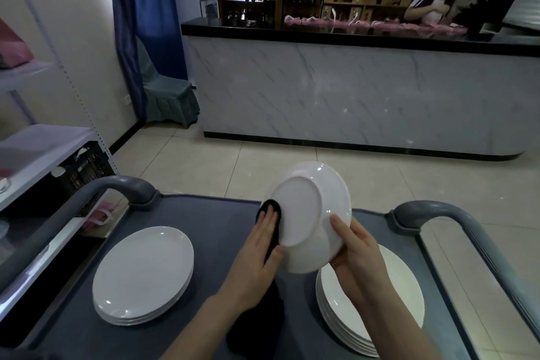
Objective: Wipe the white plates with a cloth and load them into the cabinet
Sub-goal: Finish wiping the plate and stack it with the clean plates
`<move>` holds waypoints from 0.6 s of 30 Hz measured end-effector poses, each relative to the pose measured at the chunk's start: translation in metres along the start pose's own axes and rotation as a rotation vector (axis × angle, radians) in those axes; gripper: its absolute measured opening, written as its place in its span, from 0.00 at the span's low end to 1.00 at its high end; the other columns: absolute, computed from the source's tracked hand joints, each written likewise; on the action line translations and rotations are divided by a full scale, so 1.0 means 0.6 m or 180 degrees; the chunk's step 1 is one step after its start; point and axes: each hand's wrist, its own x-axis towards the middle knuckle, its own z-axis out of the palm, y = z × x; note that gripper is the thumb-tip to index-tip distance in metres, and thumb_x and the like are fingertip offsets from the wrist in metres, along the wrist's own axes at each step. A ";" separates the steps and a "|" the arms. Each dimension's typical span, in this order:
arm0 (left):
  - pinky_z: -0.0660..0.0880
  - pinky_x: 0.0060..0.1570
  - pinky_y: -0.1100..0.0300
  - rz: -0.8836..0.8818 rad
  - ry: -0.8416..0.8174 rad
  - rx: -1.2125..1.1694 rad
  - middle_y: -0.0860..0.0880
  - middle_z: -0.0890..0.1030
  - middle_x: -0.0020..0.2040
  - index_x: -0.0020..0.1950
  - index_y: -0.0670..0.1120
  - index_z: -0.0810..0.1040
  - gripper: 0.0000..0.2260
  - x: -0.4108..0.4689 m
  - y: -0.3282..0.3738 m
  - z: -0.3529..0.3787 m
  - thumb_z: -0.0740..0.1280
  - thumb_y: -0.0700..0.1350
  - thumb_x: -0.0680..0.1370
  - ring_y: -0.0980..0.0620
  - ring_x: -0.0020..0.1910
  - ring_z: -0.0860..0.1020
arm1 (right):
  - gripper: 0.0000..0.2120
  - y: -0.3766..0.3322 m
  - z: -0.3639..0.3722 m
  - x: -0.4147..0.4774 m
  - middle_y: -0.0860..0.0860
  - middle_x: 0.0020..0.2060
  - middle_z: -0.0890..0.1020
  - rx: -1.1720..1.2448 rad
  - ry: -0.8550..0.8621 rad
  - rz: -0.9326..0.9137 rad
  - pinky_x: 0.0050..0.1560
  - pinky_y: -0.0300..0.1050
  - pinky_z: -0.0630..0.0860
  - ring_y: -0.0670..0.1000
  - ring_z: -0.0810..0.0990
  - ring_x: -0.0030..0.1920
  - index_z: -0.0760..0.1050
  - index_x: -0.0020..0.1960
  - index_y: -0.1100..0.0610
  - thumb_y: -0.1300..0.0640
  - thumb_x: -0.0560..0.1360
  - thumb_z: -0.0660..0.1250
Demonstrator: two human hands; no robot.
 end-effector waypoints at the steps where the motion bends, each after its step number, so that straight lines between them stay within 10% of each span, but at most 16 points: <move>1: 0.47 0.78 0.53 0.0039 0.0003 -0.0049 0.63 0.44 0.79 0.80 0.55 0.44 0.29 -0.013 0.006 0.011 0.49 0.61 0.81 0.61 0.78 0.43 | 0.16 -0.003 0.001 0.003 0.60 0.55 0.84 -0.0023 -0.0004 -0.0029 0.52 0.52 0.80 0.56 0.83 0.53 0.80 0.59 0.62 0.56 0.73 0.67; 10: 0.39 0.76 0.60 0.0372 -0.0048 0.0172 0.64 0.46 0.79 0.78 0.59 0.44 0.25 0.043 0.074 0.023 0.42 0.59 0.81 0.64 0.77 0.43 | 0.18 0.026 0.009 -0.018 0.61 0.57 0.83 0.0012 -0.0096 0.0305 0.59 0.56 0.76 0.61 0.81 0.59 0.79 0.61 0.61 0.55 0.74 0.67; 18: 0.42 0.78 0.49 -0.0110 0.0167 0.0229 0.63 0.41 0.79 0.79 0.56 0.41 0.28 0.001 0.007 0.035 0.43 0.61 0.80 0.61 0.78 0.40 | 0.12 -0.004 -0.001 -0.003 0.59 0.53 0.85 0.0021 0.0011 0.0036 0.46 0.46 0.82 0.54 0.84 0.51 0.84 0.53 0.59 0.57 0.73 0.67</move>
